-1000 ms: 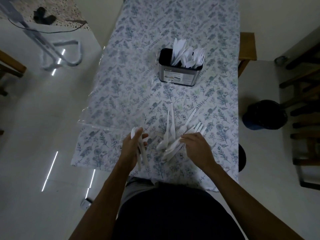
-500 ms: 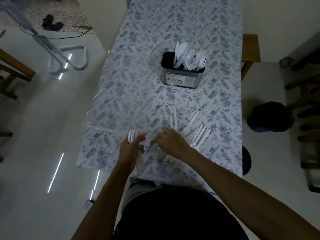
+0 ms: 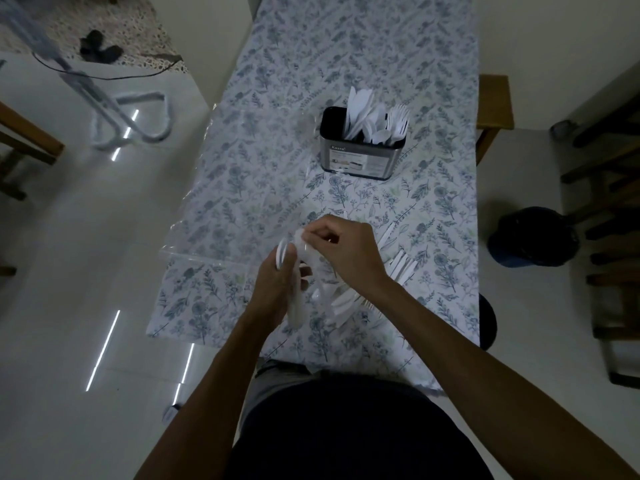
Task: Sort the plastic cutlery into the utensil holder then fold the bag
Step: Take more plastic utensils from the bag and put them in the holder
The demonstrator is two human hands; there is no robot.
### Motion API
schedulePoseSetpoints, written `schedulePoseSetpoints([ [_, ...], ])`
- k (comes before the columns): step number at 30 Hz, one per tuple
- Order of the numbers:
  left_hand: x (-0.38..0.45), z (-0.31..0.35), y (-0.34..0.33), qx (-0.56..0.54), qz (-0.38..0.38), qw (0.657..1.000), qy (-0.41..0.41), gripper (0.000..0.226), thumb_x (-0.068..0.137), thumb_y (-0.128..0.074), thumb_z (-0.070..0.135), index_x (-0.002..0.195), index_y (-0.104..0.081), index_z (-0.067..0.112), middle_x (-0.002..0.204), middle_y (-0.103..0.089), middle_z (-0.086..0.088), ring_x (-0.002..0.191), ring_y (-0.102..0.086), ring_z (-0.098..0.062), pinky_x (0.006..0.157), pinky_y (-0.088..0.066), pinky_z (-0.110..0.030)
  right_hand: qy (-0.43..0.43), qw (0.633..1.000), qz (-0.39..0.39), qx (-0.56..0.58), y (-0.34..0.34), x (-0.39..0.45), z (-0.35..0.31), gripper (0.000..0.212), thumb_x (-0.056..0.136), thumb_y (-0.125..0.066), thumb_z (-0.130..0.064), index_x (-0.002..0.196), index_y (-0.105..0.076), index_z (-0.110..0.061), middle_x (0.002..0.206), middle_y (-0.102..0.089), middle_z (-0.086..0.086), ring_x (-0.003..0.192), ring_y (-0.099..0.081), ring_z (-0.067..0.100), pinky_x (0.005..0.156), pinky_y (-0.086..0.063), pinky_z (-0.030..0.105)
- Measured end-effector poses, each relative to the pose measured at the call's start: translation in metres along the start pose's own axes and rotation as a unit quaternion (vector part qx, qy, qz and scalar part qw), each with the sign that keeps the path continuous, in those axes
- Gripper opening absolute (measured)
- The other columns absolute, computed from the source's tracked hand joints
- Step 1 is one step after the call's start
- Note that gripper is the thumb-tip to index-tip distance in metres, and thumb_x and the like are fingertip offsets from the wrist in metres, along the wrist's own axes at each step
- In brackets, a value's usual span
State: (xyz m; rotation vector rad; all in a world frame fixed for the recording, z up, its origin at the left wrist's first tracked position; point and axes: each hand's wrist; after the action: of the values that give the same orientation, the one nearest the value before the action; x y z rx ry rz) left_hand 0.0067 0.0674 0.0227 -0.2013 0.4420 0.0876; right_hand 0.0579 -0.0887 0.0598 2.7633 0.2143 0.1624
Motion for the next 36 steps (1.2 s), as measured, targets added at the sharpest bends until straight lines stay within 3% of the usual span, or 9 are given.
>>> schedulePoseSetpoints([
  [8, -0.009, -0.016, 0.007, -0.058, -0.006, 0.998, 0.031, 0.026, 0.105, -0.056, 0.027, 0.109, -0.066, 0.003, 0.086, -0.066, -0.014, 0.068, -0.061, -0.021, 0.065, -0.053, -0.036, -0.080, 0.995, -0.053, 0.026, -0.022, -0.018, 0.025, 0.015, 0.095, -0.069, -0.021, 0.106, -0.077, -0.015, 0.095, -0.075, 0.002, 0.074, -0.073, 0.015, 0.067, -0.063, 0.040],
  [11, -0.010, -0.021, 0.021, -0.098, 0.041, 0.992, 0.068, 0.015, 0.102, -0.061, 0.018, 0.110, -0.062, 0.005, 0.091, -0.065, -0.010, 0.064, -0.057, -0.016, 0.060, -0.052, -0.033, -0.077, 0.979, -0.080, -0.172, -0.008, -0.016, 0.054, 0.021, 0.100, -0.059, -0.022, 0.114, -0.072, -0.013, 0.104, -0.071, 0.009, 0.087, -0.070, 0.023, 0.076, -0.060, 0.040],
  [14, -0.009, -0.024, 0.032, -0.158, 0.073, 0.980, 0.097, 0.020, 0.101, -0.060, 0.011, 0.121, -0.061, 0.009, 0.102, -0.070, -0.013, 0.068, -0.060, -0.016, 0.062, -0.056, -0.031, -0.019, 0.900, -0.225, -0.372, -0.013, -0.038, 0.082, 0.026, 0.095, -0.061, -0.020, 0.120, -0.064, -0.015, 0.115, -0.063, 0.008, 0.096, -0.066, 0.030, 0.071, -0.052, 0.036],
  [17, -0.008, -0.026, 0.039, -0.129, 0.071, 0.986, 0.078, 0.031, 0.098, -0.064, 0.011, 0.128, -0.060, 0.013, 0.108, -0.075, -0.013, 0.078, -0.067, -0.018, 0.075, -0.058, -0.038, 0.064, 0.882, -0.230, -0.405, -0.025, -0.061, 0.100, 0.025, 0.077, -0.075, 0.000, 0.100, -0.068, -0.009, 0.099, -0.064, 0.010, 0.075, -0.068, 0.031, 0.046, -0.045, 0.030],
  [20, -0.006, -0.020, 0.037, -0.129, 0.074, 0.986, 0.081, 0.038, 0.093, -0.070, 0.008, 0.130, -0.060, 0.006, 0.099, -0.074, -0.011, 0.075, -0.066, -0.018, 0.071, -0.057, -0.036, 0.104, 0.878, -0.195, -0.425, -0.031, -0.060, 0.101, 0.022, 0.071, -0.080, 0.001, 0.086, -0.068, -0.011, 0.085, -0.064, 0.007, 0.066, -0.064, 0.027, 0.040, -0.043, 0.026],
  [23, -0.004, -0.018, 0.034, -0.117, 0.089, 0.986, 0.078, 0.038, 0.091, -0.071, 0.004, 0.128, -0.062, 0.005, 0.097, -0.066, -0.012, 0.076, -0.064, -0.018, 0.066, -0.058, -0.029, 0.110, 0.904, -0.122, -0.394, -0.030, -0.053, 0.095, 0.007, 0.087, -0.071, -0.007, 0.086, -0.068, -0.013, 0.081, -0.062, 0.003, 0.070, -0.063, 0.023, 0.047, -0.055, 0.032],
  [27, -0.003, -0.013, 0.025, -0.068, 0.067, 0.994, 0.048, 0.027, 0.091, -0.074, 0.010, 0.116, -0.065, 0.009, 0.097, -0.064, -0.017, 0.077, -0.063, -0.019, 0.066, -0.057, -0.028, -0.056, 0.991, 0.009, -0.120, -0.013, -0.041, 0.043, 0.012, 0.099, -0.063, -0.025, 0.098, -0.071, -0.015, 0.085, -0.071, -0.004, 0.077, -0.067, 0.007, 0.070, -0.055, 0.020],
  [31, -0.002, -0.005, 0.008, 0.025, 0.017, 0.999, -0.019, 0.039, 0.092, -0.075, 0.031, 0.112, -0.062, -0.001, 0.089, -0.066, -0.022, 0.070, -0.061, -0.036, 0.064, -0.055, -0.045, -0.165, 0.980, -0.017, 0.112, -0.001, -0.031, 0.000, 0.008, 0.093, -0.072, -0.015, 0.093, -0.066, -0.011, 0.078, -0.075, 0.003, 0.071, -0.075, 0.021, 0.071, -0.063, 0.035],
  [36, -0.004, 0.009, -0.016, 0.069, -0.061, 0.995, -0.042, 0.040, 0.094, -0.068, 0.035, 0.121, -0.065, 0.005, 0.092, -0.075, -0.009, 0.078, -0.071, -0.023, 0.069, -0.059, -0.033, -0.178, 0.978, -0.035, 0.100, 0.009, -0.027, -0.009, 0.013, 0.089, -0.076, -0.010, 0.101, -0.073, -0.007, 0.087, -0.077, 0.006, 0.066, -0.076, 0.023, 0.064, -0.062, 0.032],
])
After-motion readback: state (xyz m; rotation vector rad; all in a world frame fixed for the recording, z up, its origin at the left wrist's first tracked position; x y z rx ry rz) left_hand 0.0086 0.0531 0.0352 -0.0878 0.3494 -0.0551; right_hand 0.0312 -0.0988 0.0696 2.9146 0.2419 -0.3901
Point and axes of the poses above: each hand's wrist, its own x-axis towards the middle knuckle, its own y-axis out of the back of the hand, z = x × y
